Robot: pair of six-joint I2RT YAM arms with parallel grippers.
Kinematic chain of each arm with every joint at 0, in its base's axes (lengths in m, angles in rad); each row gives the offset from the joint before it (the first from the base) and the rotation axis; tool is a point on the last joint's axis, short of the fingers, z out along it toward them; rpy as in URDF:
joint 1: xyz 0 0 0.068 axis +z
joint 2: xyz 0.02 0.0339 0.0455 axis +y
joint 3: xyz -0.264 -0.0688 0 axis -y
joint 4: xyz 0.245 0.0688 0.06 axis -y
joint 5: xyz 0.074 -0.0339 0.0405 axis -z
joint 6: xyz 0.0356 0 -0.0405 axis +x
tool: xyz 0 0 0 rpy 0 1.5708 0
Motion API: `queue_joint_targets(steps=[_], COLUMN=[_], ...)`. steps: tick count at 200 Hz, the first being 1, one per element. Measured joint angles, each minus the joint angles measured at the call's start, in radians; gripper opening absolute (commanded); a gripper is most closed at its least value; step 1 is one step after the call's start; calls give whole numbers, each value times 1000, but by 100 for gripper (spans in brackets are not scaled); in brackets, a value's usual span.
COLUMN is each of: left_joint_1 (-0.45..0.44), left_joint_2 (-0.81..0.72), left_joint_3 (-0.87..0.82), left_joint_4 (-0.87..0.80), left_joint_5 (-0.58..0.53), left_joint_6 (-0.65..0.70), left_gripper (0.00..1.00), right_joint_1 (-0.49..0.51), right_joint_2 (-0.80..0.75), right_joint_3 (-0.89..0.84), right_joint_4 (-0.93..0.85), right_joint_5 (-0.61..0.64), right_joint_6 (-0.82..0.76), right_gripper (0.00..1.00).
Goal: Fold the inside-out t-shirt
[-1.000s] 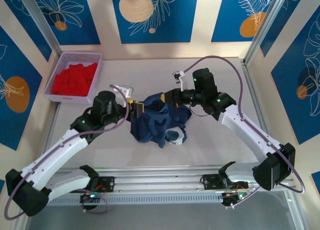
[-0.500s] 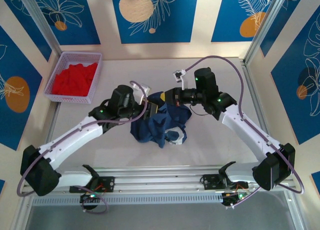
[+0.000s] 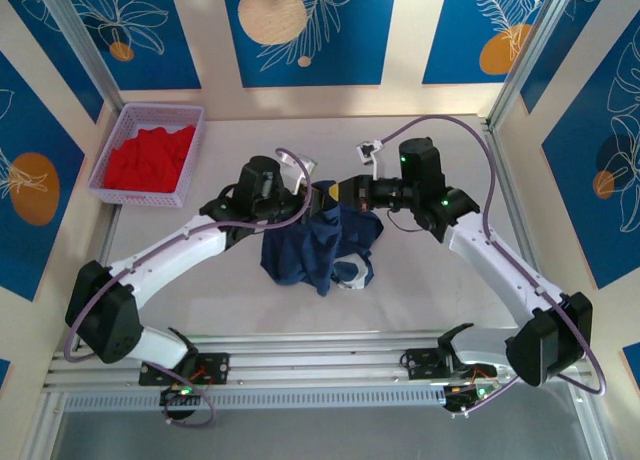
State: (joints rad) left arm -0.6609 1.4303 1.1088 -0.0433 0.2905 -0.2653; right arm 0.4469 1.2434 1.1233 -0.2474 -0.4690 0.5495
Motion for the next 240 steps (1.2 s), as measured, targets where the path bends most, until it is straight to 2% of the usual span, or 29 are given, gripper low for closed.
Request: queue_joint_targets(steps=[12, 53, 86, 124, 142, 164, 180, 210, 240], left_joint_1=[7, 13, 13, 13, 17, 31, 36, 37, 37], left_joint_2=[-15, -163, -276, -333, -358, -365, -341, -299, -316], left_joint_3=[-6, -93, -153, -184, -192, -162, -127, -101, -122], left_joint_4=[15, 37, 46, 84, 69, -26, -88, -159, -182], left_joint_5=[39, 193, 281, 352, 270, 28, -107, -233, -247], left_joint_6=[-4, -5, -6, -21, -36, -60, -68, -75, -72], left_gripper=[1, 1, 0, 0, 0, 0, 3, 20, 41], right_joint_1=[-10, -17, -17, -16, -12, -12, -11, 8, 28], right_joint_2=[-13, -43, -43, -43, -42, -42, -38, -7, 26], right_joint_3=[0, 2, 3, 10, 26, 37, 36, 17, -18], right_joint_4=[-13, -82, -107, -122, -140, -135, -100, 32, 129], right_joint_5=[16, 106, 138, 148, 143, 99, 34, -72, -95], right_joint_6=[-13, -91, -137, -155, -163, -166, -148, -65, 22], right_gripper=[0, 0, 0, 0, 0, 0, 0, 0, 0])
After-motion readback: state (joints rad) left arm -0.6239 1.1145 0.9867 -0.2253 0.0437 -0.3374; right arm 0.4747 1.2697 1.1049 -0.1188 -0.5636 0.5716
